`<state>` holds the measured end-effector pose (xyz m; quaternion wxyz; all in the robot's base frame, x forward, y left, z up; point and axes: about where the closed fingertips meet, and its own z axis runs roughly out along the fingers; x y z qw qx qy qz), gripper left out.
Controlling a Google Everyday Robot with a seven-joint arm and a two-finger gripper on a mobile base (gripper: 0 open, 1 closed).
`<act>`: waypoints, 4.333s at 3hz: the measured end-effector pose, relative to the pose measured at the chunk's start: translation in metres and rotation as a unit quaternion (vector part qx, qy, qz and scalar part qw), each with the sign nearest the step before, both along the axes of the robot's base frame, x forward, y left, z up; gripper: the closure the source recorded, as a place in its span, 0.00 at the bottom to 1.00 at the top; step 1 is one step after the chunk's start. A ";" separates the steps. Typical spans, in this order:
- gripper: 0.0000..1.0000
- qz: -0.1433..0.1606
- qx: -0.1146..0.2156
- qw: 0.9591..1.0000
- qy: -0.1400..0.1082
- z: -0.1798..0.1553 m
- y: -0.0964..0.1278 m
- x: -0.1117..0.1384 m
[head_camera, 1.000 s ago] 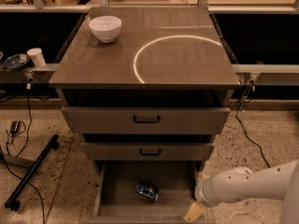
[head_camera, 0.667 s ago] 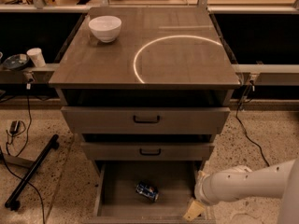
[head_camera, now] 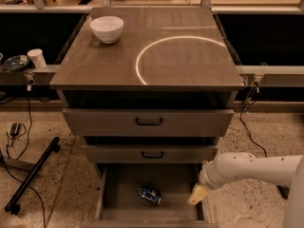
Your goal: Pick pepsi can from bottom drawer and place on counter
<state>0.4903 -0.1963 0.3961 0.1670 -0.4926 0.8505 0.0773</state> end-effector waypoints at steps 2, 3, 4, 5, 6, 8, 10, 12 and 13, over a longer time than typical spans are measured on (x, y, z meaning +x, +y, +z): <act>0.00 0.003 0.025 1.000 0.003 -0.002 0.001 0.000; 0.00 0.006 0.096 0.995 0.014 -0.008 0.002 0.001; 0.00 0.018 0.149 0.989 0.016 -0.011 0.001 0.003; 0.00 0.022 0.155 0.988 0.017 -0.011 0.002 0.003; 0.00 0.025 0.165 0.986 0.022 -0.012 0.002 0.004; 0.00 0.043 0.276 0.959 0.052 -0.010 -0.003 0.007; 0.00 0.047 0.305 0.950 0.056 -0.026 0.000 0.001; 0.00 0.022 0.300 0.953 0.044 -0.059 -0.005 -0.007; 0.00 0.022 0.300 0.953 0.044 -0.059 -0.005 -0.007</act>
Offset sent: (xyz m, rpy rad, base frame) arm 0.0029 -0.0008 -0.0039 0.2504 0.0226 0.0240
